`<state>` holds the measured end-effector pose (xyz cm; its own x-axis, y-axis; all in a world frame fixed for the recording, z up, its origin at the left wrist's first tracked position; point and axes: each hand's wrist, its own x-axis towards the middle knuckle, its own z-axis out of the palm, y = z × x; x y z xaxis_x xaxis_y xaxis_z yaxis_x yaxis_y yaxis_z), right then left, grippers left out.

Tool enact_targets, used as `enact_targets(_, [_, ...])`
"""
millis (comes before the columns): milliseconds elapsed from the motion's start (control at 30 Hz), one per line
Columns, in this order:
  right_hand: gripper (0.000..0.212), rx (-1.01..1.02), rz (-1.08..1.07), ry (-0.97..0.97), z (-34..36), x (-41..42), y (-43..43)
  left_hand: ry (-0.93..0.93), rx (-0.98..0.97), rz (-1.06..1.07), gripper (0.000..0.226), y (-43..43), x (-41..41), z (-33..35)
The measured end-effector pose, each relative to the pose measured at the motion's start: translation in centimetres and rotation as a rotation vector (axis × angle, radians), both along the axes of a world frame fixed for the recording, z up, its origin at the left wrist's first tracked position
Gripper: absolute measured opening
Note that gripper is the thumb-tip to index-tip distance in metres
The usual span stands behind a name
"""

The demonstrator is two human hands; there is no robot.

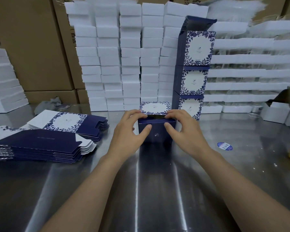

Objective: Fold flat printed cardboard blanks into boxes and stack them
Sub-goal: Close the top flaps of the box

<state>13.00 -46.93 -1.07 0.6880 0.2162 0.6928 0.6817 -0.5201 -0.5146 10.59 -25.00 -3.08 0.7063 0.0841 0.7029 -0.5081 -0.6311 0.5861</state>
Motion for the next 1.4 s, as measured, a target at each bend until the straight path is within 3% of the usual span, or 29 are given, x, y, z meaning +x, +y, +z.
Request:
enact_targets(200, [0.024, -0.003, 0.007, -0.023, 0.2, -0.2, 0.0, -0.029, 0.018, 0.044, 0.043, -0.2, -0.1, 0.4])
enact_targets(367, [0.026, 0.026, -0.014, -0.063, 0.4, -0.3, 0.1, -0.001, -0.167, 0.023, 0.056, -0.6, -0.9, 1.2])
enact_targets(567, [0.041, 0.075, 0.035, -0.025, 1.0, -1.0, 0.3, 0.063, -0.381, -0.015, 0.051, -0.4, -1.2, 1.9])
enact_targets(667, [0.048, 0.050, 0.045, -0.018, 1.2, -1.5, 0.3, 0.055, -0.406, -0.013, 0.048, -0.5, -1.3, 2.2])
enact_targets(800, [0.044, 0.178, 0.054, -0.013, 2.1, -2.2, 0.6, -0.019, -0.426, 0.004, 0.044, -1.0, -1.8, 3.4])
enact_targets(933, [0.060, 0.176, 0.117, -0.011, 3.1, -2.9, 1.1, -0.087, -0.418, 0.064, 0.037, -1.0, -2.5, 5.0])
enact_targets(1100, [0.047, 0.047, 0.157, -0.134, 3.0, -3.7, 1.8, -0.124, -0.262, 0.176, 0.037, 0.6, -3.4, 5.6])
enact_targets(1400, [0.025, -0.047, 0.229, -0.200, 2.6, -4.3, 2.5, -0.189, -0.259, 0.188, 0.029, 1.4, -3.7, 6.2])
